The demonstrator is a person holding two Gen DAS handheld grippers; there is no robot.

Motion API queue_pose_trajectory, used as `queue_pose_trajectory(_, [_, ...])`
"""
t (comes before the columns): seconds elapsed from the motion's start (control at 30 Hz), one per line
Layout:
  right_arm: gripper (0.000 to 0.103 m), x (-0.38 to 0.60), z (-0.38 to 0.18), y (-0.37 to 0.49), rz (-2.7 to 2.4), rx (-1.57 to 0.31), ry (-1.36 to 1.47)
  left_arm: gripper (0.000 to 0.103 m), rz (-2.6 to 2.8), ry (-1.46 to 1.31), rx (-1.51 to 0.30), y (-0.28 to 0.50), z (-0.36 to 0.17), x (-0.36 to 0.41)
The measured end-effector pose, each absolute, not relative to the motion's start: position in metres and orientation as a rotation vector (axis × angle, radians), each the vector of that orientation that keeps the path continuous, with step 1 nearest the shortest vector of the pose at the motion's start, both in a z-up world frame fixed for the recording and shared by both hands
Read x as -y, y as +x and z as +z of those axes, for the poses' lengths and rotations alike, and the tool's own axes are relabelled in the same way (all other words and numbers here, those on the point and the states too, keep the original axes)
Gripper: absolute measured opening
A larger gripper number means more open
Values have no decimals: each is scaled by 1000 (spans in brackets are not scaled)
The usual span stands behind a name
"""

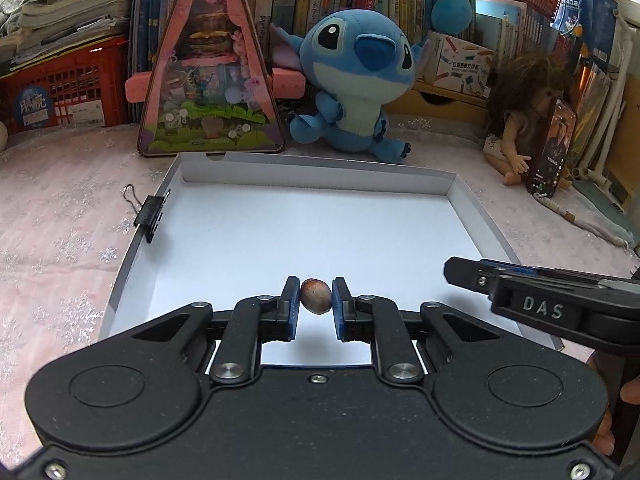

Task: Organize rigid objects
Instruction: 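Carry nut and lid into the white tray and open both grippers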

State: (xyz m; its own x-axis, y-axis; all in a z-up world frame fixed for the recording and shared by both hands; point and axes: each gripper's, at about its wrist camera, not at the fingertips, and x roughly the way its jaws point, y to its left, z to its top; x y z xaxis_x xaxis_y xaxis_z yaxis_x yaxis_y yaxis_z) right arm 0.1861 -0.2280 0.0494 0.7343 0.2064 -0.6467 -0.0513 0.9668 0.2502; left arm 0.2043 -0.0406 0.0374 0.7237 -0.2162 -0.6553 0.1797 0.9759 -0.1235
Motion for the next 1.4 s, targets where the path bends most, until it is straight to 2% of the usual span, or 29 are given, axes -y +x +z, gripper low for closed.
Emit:
queue_pose_trajectory(0.4, [37,223,39,199,141,-728,152,16,-184,-34,-747,225,16,48])
queue_pose_trajectory(1.4, [37,219,24,233,134,-696,9,18,-177,25,-695,251,9,60])
